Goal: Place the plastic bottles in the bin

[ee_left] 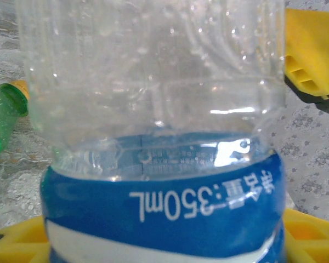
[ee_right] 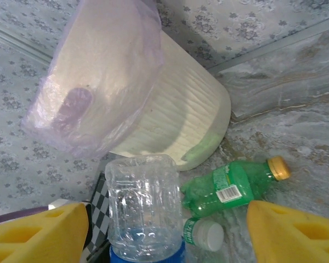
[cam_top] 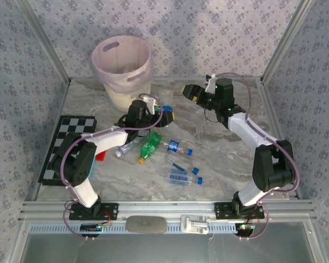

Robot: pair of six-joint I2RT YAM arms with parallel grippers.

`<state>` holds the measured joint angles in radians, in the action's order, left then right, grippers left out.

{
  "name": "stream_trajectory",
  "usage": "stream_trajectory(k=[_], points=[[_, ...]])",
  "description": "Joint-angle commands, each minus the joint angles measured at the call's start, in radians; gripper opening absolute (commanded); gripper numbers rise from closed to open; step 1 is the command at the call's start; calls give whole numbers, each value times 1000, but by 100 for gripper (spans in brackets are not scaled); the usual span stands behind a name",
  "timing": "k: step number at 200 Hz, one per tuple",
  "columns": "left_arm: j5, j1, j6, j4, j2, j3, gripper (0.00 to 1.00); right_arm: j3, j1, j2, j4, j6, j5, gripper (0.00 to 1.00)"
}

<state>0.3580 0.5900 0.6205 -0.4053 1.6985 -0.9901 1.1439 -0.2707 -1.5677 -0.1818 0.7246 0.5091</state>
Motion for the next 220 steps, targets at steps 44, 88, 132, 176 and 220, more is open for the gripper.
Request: stream_trajectory(k=[44,88,132,176,220], points=[[-104,-32,-339,266,-148,-188,53,-60,-9,40,92,-89,-70,82],[-113,-102,-509,402,-184,-362,54,-72,-41,34,111,-147,-96,100],[-171,-169,-656,504,-174,-543,54,-61,-68,28,142,-187,-110,100],[-215,-264,-745,641,-93,-738,55,-55,-84,21,169,-209,-129,100],[-221,-360,-767,802,77,-952,55,-49,-90,26,187,-224,-132,100]])
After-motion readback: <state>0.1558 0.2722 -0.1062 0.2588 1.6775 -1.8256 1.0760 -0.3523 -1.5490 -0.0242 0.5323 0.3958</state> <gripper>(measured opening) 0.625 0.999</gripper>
